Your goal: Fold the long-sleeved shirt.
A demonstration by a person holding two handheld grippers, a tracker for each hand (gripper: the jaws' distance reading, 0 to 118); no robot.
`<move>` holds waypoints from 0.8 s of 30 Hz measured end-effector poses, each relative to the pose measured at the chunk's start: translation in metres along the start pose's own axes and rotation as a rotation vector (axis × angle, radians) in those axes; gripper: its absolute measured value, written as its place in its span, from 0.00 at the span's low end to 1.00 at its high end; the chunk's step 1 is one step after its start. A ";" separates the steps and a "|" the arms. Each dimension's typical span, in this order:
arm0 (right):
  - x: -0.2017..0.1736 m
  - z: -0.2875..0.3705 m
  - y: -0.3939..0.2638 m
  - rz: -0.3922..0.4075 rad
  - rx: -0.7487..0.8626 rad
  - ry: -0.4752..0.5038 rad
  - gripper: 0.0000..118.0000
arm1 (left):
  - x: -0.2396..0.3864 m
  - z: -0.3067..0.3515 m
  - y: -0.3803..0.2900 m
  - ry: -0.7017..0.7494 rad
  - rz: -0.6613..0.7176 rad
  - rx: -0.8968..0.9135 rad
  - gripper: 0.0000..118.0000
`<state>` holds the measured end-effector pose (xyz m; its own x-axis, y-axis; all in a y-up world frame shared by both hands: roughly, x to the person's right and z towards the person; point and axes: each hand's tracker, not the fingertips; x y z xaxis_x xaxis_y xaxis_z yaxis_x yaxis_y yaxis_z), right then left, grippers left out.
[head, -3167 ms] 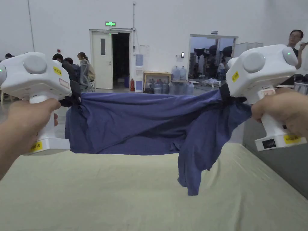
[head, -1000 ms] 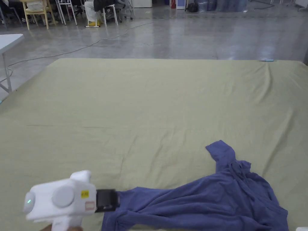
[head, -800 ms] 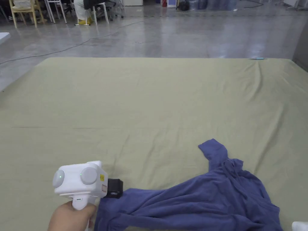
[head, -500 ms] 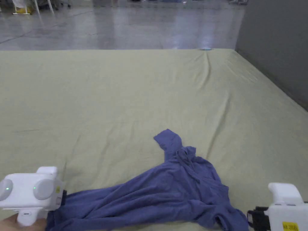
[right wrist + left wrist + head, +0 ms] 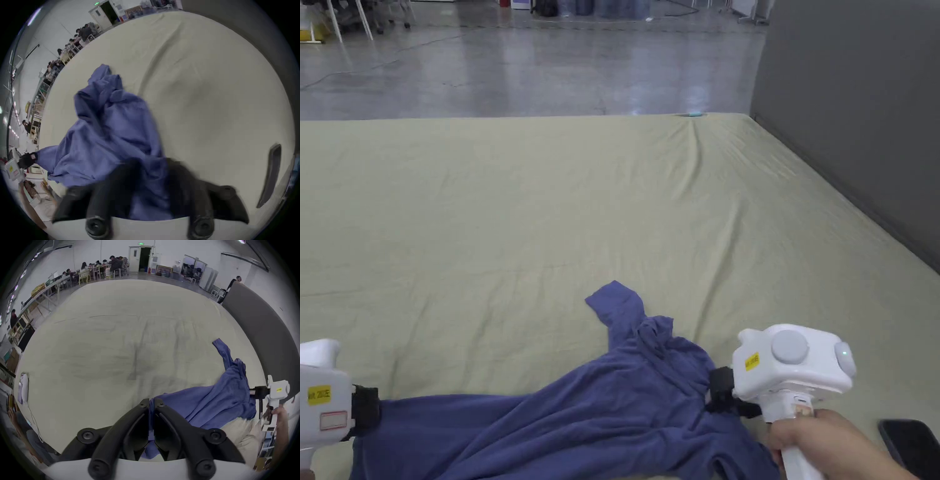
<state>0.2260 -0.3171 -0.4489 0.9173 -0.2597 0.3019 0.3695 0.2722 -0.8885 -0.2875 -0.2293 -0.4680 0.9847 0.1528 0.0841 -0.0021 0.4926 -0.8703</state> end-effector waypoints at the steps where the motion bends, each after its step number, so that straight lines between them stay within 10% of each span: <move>1: -0.005 0.000 -0.005 -0.032 -0.007 0.054 0.15 | -0.003 0.002 -0.001 0.003 0.018 0.003 0.00; 13: -0.060 0.182 0.018 0.396 0.271 -0.032 0.07 | -0.011 0.067 0.070 -0.117 0.120 0.154 0.00; 24: -0.130 0.342 0.140 0.495 0.519 -0.143 0.07 | -0.016 0.163 0.234 -0.143 0.126 0.369 0.00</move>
<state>0.2097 0.0717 -0.4942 0.9924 0.1215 -0.0192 -0.1034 0.7396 -0.6651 -0.3323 0.0226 -0.5939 0.9386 0.3363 0.0772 -0.2091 0.7323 -0.6481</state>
